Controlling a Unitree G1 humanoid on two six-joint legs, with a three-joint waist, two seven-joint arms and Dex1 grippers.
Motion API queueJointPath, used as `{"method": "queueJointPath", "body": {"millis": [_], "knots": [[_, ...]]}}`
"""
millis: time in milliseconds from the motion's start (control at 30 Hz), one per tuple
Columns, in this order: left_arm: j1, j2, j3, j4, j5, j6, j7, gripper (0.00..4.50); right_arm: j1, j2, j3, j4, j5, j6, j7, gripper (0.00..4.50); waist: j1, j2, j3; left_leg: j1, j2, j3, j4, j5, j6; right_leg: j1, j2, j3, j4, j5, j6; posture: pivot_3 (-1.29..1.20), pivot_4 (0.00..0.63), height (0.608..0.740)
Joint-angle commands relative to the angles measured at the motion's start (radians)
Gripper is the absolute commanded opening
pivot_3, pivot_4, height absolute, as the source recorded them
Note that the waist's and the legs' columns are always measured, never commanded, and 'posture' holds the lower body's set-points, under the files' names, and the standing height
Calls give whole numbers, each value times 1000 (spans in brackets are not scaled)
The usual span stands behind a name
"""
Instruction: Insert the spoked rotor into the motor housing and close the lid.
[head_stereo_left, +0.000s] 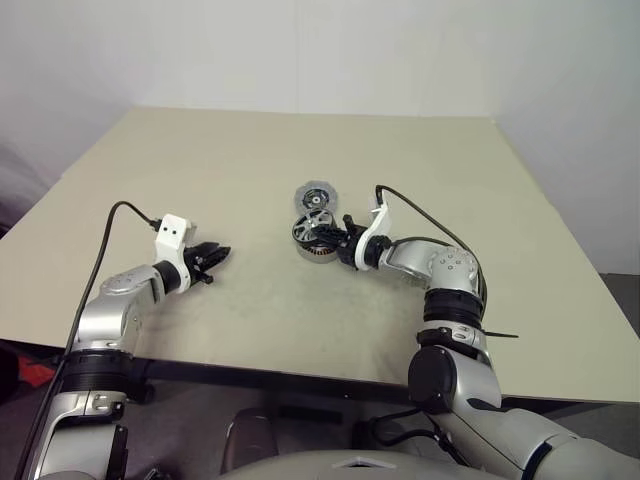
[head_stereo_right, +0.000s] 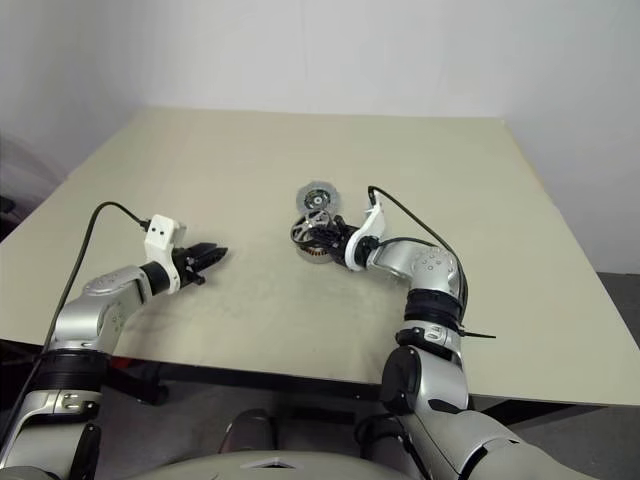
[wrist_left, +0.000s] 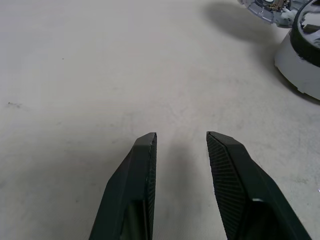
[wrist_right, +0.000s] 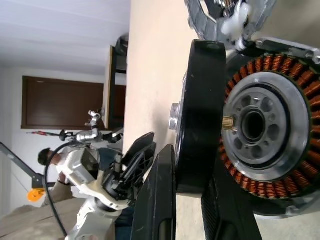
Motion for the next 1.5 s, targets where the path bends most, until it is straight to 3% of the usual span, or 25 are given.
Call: {"method": "queueJointPath", "body": {"millis": [33,633,1200,1500], "knots": [[-18,6,12,-13,2,-16,-1,1688,-11,10,-15,-67,54,26,-22,537,-2,0,0,0,0,0,0,0,0,0,0,0,0,0,0,0,0,740],[-13,16,22,-13,3,-18,3,1688,13,-39,24,39,3,-46,16,537,-3,0,0,0,1,0,-1,0,-1,0,1,0,0,0,0,0,0,740],[-13,11,15,-6,15,-22,2,1688,-18,21,-10,-64,122,36,-39,537,-4,0,0,0,1,0,-1,0,-1,0,1,0,0,0,0,0,0,740],[-10,12,17,-10,16,-22,2,1688,0,13,0,-50,112,17,-60,537,-3,0,0,0,1,0,-1,1,-1,0,1,0,0,0,0,0,0,740]]}}
